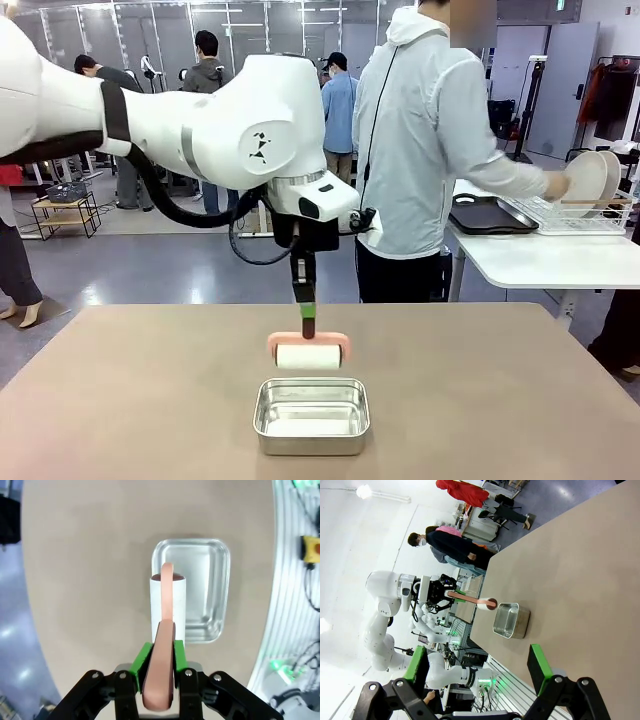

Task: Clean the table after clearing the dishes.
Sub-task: Place the Lint Roller back on top of the Airtight Container.

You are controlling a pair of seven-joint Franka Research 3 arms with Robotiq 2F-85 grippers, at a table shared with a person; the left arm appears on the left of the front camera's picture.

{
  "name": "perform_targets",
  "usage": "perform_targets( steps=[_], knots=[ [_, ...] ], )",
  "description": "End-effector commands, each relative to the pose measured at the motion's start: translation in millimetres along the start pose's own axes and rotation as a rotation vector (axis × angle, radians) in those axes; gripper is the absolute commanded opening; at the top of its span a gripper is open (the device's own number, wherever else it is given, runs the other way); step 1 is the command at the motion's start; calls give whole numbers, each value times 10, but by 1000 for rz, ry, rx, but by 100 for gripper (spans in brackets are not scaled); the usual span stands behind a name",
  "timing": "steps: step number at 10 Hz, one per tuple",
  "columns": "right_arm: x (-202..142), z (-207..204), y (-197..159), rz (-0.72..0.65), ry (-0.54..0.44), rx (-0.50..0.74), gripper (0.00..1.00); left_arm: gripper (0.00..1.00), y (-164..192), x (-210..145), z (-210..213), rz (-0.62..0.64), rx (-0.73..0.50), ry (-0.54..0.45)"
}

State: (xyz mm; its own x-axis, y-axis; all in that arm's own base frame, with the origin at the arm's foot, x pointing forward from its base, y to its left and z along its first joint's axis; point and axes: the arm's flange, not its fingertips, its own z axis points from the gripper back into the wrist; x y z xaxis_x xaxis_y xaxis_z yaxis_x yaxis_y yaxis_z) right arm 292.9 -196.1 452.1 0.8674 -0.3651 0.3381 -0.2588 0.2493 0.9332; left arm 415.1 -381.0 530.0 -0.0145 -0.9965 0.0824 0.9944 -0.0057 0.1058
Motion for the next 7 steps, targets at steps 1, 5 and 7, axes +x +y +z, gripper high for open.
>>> perform_targets(
  steps=[1, 5, 7],
  knots=[
    [-4, -8, 32, 10, 1, 4, 100, 23, -27, 57, -67, -45, -89, -36],
    [-4, -8, 32, 10, 1, 4, 100, 23, 27, -22, -415, 2, -120, 1],
    [-4, -8, 32, 10, 1, 4, 100, 23, 16, 52, -429, 1, -123, -13]
  ],
)
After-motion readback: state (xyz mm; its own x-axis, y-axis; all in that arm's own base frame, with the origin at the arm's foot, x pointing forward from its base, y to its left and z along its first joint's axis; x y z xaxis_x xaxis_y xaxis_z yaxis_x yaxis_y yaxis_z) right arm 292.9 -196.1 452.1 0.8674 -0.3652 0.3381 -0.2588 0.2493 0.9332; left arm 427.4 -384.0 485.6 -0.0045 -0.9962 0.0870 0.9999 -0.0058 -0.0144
